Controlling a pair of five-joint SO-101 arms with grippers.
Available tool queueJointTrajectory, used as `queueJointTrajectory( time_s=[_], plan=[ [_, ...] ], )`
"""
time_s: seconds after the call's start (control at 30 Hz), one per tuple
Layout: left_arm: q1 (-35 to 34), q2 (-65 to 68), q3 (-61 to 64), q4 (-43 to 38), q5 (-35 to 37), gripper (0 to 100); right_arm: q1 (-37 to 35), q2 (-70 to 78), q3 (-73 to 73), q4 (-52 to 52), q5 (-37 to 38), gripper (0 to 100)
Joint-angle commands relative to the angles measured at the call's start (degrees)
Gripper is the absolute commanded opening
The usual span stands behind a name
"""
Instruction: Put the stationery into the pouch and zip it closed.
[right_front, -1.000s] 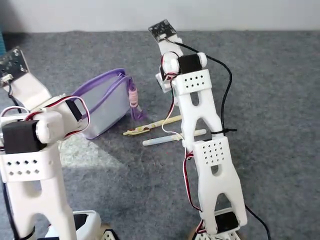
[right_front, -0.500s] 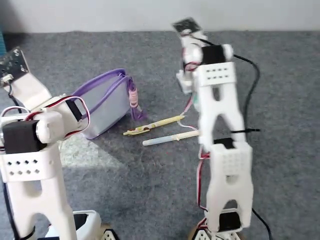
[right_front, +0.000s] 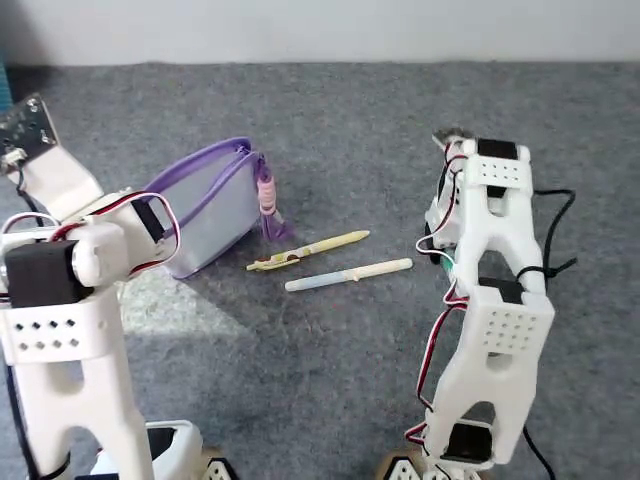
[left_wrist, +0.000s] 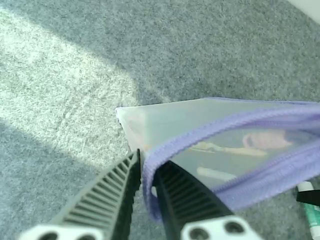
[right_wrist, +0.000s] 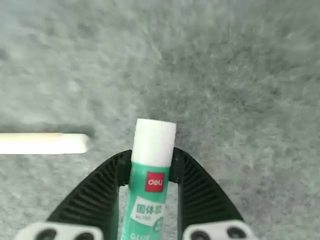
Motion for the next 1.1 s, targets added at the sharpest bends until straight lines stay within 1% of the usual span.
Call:
queueJointTrajectory(
  time_s=[0.0, 0.13, 0.37, 0.43, 0.57, 0.63, 0.77, 1.0, 1.07],
  plan=[
    [0.09, 1.23, 0.04, 1.58, 0.7, 1, 0.4, 0.75, -0.44, -0.57, 0.7, 4.6],
    [0.09, 1.14, 0.04, 1.58, 0.7, 1, 0.48, 1.98, -0.44, -0.75, 0.7, 15.0],
    [0.09, 1.23, 0.04, 1.58, 0.7, 1, 0.13, 2.68, -0.44, -1.63, 0.88, 15.3],
    [0.09, 1.23, 0.04, 1.58, 0.7, 1, 0.22, 3.65, -0.44, -3.38, 1.05, 12.7],
    [0.09, 1.14, 0.04, 1.58, 0.7, 1, 0.48, 5.76, -0.44, -3.56, 3.25, 0.1],
    [0.09, 1.14, 0.04, 1.58, 0.7, 1, 0.57, 5.32, -0.44, -2.77, 3.6, 2.0],
    [0.09, 1.14, 0.04, 1.58, 0.7, 1, 0.48, -0.57, -0.44, 2.07, 3.69, 0.8],
    [0.09, 1.14, 0.04, 1.58, 0.7, 1, 0.04, -16.84, -0.26, 14.46, 3.78, 0.8],
    [0.09, 1.14, 0.04, 1.58, 0.7, 1, 0.4, -21.58, 0.88, 14.81, 3.78, 0.8]
  ],
)
